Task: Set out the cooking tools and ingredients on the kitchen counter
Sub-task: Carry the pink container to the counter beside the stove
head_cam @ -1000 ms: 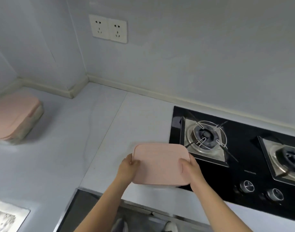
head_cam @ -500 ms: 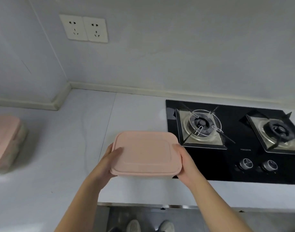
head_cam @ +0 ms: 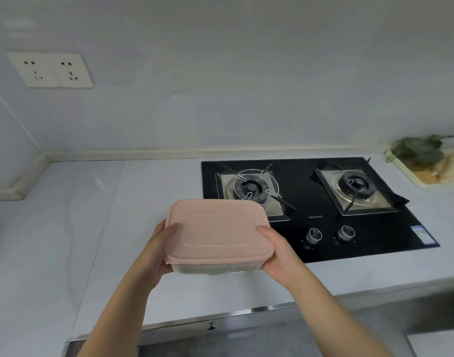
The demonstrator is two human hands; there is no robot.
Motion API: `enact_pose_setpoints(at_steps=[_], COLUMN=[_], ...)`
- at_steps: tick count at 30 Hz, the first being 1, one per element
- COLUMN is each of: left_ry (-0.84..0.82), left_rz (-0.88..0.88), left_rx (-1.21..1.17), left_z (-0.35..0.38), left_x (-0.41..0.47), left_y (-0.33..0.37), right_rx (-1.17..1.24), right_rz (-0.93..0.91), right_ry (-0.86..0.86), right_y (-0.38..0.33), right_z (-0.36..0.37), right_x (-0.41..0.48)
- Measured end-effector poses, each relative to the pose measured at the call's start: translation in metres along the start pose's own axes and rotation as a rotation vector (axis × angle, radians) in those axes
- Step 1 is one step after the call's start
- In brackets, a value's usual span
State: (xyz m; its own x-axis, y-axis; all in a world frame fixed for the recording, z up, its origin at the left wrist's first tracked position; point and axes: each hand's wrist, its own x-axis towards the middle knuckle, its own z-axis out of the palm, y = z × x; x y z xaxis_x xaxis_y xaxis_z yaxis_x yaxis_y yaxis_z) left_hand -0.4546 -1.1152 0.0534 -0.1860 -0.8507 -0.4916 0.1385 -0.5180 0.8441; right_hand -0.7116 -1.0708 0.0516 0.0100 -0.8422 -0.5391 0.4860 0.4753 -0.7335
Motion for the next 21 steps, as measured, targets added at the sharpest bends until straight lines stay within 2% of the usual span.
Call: enact_pose_setpoints(at_steps=[4,11,16,21], left_ry=[0.005,0.046,0.020,-0.026], left_rz=[0.010,0.059,0.047,0.056], left_rx=[-0.065,-0.057,-0.046,0.049], left_z=[0.072,0.200,0.268,0.353], left_x=[-0.014,-0.034,-0.041,-0.028], left_y=[-0.026,-0.076,-0.097,-0.107], right_rx=[-0.014,-0.024,0.079,0.206], right_rz=[-0.072,-0.067,-0.075,-0.135], right_ry=[0.007,0.163,0.231,0.367], right_y=[-0.025,-0.044,-0.054,-0.064], right_z=[-0.063,-0.180,-0.238,-0.306], right_x=[-0.034,-0.093,-0.126,-0.140])
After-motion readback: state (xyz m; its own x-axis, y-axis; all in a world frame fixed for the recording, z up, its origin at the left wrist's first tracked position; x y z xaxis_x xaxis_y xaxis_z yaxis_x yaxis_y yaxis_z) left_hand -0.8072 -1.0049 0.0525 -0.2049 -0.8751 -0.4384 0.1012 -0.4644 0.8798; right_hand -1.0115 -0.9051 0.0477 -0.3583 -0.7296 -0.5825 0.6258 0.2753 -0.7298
